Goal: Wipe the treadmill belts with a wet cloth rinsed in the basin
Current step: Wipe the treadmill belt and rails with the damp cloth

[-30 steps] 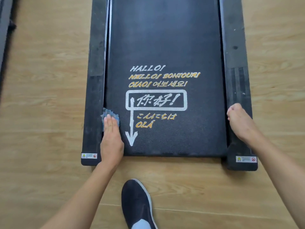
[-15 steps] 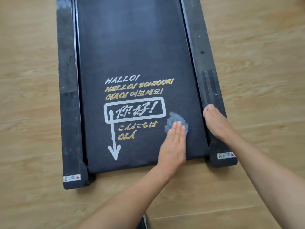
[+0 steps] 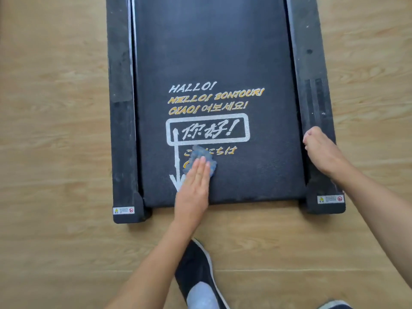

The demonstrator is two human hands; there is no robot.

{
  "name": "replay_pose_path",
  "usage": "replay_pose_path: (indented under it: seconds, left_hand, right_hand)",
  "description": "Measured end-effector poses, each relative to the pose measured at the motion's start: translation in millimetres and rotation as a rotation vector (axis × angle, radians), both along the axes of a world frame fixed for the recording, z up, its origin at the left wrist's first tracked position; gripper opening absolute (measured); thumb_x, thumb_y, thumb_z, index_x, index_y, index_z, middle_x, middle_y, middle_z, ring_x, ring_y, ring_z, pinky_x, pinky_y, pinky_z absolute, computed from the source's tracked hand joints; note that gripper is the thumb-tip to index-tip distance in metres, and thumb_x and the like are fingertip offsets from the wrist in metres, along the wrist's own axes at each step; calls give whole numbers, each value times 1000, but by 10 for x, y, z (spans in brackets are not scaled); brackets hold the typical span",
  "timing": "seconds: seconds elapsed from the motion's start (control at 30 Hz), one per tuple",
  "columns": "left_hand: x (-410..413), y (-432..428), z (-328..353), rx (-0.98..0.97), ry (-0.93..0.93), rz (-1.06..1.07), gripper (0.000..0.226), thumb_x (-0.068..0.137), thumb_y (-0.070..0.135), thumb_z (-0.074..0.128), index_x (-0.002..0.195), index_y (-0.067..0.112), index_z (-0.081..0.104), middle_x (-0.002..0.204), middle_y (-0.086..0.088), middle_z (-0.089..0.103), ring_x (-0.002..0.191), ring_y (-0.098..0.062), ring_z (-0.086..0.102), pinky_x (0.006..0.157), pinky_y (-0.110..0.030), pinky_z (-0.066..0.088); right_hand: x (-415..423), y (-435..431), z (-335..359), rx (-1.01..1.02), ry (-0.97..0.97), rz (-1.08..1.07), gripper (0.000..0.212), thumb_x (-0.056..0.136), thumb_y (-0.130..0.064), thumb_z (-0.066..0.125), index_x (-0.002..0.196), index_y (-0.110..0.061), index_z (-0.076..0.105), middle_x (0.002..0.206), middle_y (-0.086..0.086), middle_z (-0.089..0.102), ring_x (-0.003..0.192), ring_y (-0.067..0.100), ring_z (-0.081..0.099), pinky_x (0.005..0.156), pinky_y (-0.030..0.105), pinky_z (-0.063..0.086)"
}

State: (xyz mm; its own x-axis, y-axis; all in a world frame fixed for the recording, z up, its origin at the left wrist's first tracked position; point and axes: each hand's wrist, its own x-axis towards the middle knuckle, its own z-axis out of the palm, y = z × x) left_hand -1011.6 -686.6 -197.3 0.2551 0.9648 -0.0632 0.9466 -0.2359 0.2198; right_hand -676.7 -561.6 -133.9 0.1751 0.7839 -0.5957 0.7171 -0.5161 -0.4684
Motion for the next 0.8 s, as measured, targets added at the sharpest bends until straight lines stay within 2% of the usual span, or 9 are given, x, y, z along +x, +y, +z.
replay_pose_path:
  seconds: [0.1,0.17,0.2,0.27,0.37,0.47,0.6,0.7,0.8]
  left_hand:
    - [-848,-126,75,-54,38,344,66,89,-10,26,151,-8,49,160,-22,46,147,-36,48,102,-49,58]
    - [-1068,-189,87,-82,13,467,77,82,-20,34,156,-2,43,167,-15,37,154,-29,39,96,-43,61]
    - [-1056,-212,84,-78,-19,512,83,80,-24,37,159,1,40,170,-11,32,157,-26,33,98,-39,58]
    - [-890,-199,61,-69,-100,625,87,81,-26,36,163,3,33,173,-8,25,161,-24,22,114,-32,43]
    - [-567,-242,-37,-32,-190,718,80,86,-23,33,163,-1,30,172,-13,25,161,-28,20,129,-36,23]
    - [-262,-423,-113,6,-211,631,74,89,-17,30,161,-1,34,171,-14,27,161,-30,21,130,-36,20]
    - [412,-442,-119,-10,-269,465,72,90,-12,28,161,-1,34,171,-17,29,160,-33,25,127,-46,30]
    - [934,-285,-122,-21,-284,194,71,86,-9,30,156,-5,42,166,-22,37,155,-38,34,123,-49,38]
    - [1477,9,-120,-32,-229,-191,65,88,-2,32,149,-7,51,159,-25,46,150,-39,44,120,-49,42]
  right_hand:
    - [14,-8,-15,1,15,7,19,93,-30,31,96,-20,46,103,5,58,99,35,53,81,43,39]
    - [11,-6,-6,-6,19,1,20,93,-31,32,99,-20,47,108,6,59,104,35,54,86,45,41]
    - [10,-7,-7,-7,17,6,20,93,-31,32,100,-20,48,109,7,59,107,35,54,88,45,41]
    - [3,-8,-12,-4,12,18,20,92,-30,32,100,-20,48,110,6,58,108,34,55,89,45,42]
    - [-25,-12,1,11,-3,19,20,91,-28,33,99,-18,49,111,7,59,104,36,54,87,45,41]
    - [-48,-7,16,21,4,25,19,92,-25,33,97,-16,49,105,5,57,99,33,52,80,42,37]
    - [-32,4,33,19,-5,49,19,95,-22,34,97,-11,49,102,4,55,93,32,52,76,41,37]
    - [-46,40,49,2,-22,73,18,97,-20,35,99,-10,49,106,6,55,96,33,52,79,42,39]
    - [-34,53,56,-5,-43,66,19,98,-21,33,98,-11,49,108,6,55,98,32,52,81,42,39]
